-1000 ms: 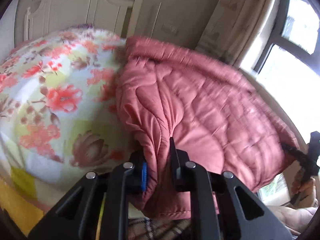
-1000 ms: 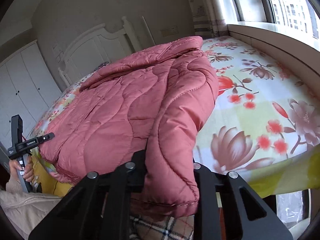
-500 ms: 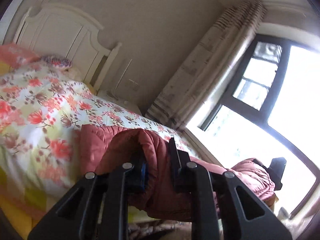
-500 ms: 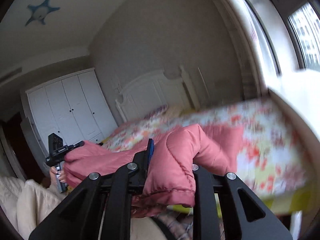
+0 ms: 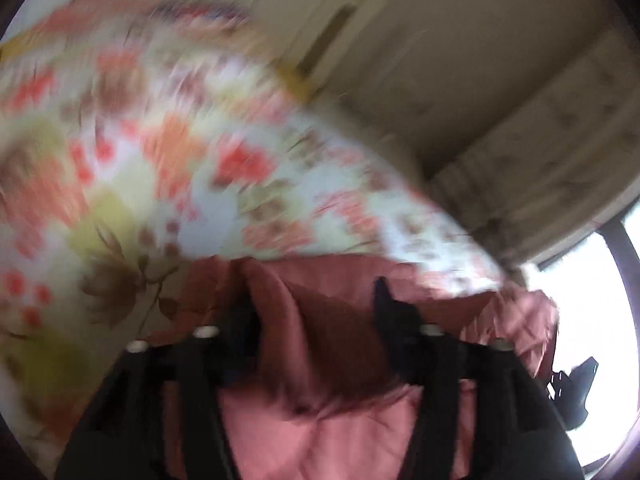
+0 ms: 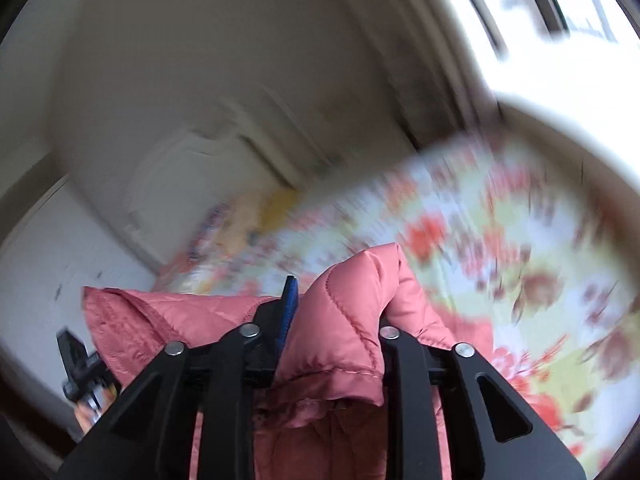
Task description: Fold large clothes
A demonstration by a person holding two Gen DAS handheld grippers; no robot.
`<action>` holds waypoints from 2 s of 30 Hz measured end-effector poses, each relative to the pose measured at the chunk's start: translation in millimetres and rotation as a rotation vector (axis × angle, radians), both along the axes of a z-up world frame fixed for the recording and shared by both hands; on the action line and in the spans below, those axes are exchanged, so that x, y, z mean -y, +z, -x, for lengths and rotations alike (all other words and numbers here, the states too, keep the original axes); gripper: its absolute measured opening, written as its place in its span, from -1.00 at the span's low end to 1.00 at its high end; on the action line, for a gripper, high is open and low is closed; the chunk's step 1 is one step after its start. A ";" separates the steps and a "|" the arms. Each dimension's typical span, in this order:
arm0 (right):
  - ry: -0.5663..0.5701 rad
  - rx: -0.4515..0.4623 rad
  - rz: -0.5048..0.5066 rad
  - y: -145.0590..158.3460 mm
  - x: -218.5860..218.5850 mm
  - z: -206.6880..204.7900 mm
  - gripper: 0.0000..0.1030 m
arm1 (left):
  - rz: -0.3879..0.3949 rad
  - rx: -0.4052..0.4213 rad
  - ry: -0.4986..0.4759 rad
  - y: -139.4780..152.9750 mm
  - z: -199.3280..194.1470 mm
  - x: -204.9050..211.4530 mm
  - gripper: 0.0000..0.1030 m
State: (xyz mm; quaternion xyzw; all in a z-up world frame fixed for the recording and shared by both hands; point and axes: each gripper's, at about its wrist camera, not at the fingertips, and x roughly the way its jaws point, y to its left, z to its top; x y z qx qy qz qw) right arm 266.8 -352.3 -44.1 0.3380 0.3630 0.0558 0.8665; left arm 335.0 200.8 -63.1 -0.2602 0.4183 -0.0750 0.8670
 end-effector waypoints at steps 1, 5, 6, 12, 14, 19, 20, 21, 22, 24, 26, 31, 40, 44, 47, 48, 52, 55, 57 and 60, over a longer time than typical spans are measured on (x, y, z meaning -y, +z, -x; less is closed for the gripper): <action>-0.015 -0.065 -0.015 -22.1 0.4 -9.8 -0.30 | -0.004 0.017 0.014 -13.7 -2.8 -1.7 0.21; -0.015 0.026 -0.017 -53.6 -0.8 -8.5 -0.22 | 0.069 0.147 0.029 -21.6 7.4 -10.3 0.49; -0.009 0.046 -0.029 -51.8 0.0 -5.8 -0.17 | 0.089 0.168 0.024 -19.5 11.6 -12.7 0.69; 0.047 0.199 -0.249 -43.6 28.9 12.4 0.69 | 0.367 0.223 0.221 -9.6 41.4 -71.4 0.95; -0.026 0.242 -0.254 -30.5 43.9 27.4 0.69 | 0.332 0.295 0.302 17.0 57.0 -82.3 0.95; -0.020 0.339 0.058 42.2 15.4 44.8 0.70 | -0.085 0.379 0.181 99.9 51.9 4.0 0.95; -0.001 0.331 0.143 54.1 -3.1 39.3 0.70 | -0.191 0.366 0.138 107.5 46.0 31.2 0.95; 0.014 0.320 0.208 60.7 -17.8 31.0 0.70 | -0.290 0.349 0.093 110.0 37.3 58.9 0.95; 0.038 0.298 0.293 65.5 -39.5 21.3 0.70 | -0.384 0.334 0.041 110.6 29.6 84.9 0.95; 0.099 0.259 0.414 65.4 -75.0 5.3 0.69 | -0.585 0.315 -0.094 94.6 15.5 139.3 0.95; 0.186 0.215 0.513 56.7 -108.5 -6.6 0.69 | -0.725 0.293 -0.166 70.4 4.7 167.1 0.95; 0.344 0.061 0.765 -3.7 -157.3 -27.0 0.70 | -0.965 0.188 -0.257 -14.4 -34.6 171.0 0.96; 0.307 -0.060 0.586 -52.1 -130.6 -49.4 0.80 | -0.487 0.024 -0.222 -43.6 -72.4 96.5 0.96; 0.279 -0.082 0.616 -53.0 -131.6 -53.8 0.80 | -0.411 0.007 -0.202 -43.3 -72.5 85.6 0.96; 0.269 -0.094 0.631 -55.4 -131.6 -70.1 0.80 | -0.422 0.012 -0.198 -40.4 -68.9 86.9 0.96; 0.267 -0.091 0.630 -55.6 -131.6 -69.6 0.80 | -0.422 0.013 -0.195 -39.8 -68.2 86.5 0.96; 0.279 -0.116 0.671 -52.9 -137.7 -64.3 0.80 | -0.450 0.011 -0.184 -40.1 -68.1 86.9 0.96; 0.272 -0.140 0.717 -29.8 -142.4 -59.6 0.80 | -0.472 0.007 -0.182 -40.4 -68.7 89.5 0.96; 0.257 -0.054 0.686 -5.2 -146.3 -52.9 0.80 | -0.473 0.010 -0.179 -40.0 -67.9 89.0 0.96; 0.270 0.035 0.701 16.6 -167.5 -57.7 0.69 | -0.467 0.011 -0.177 -39.9 -67.5 87.6 0.96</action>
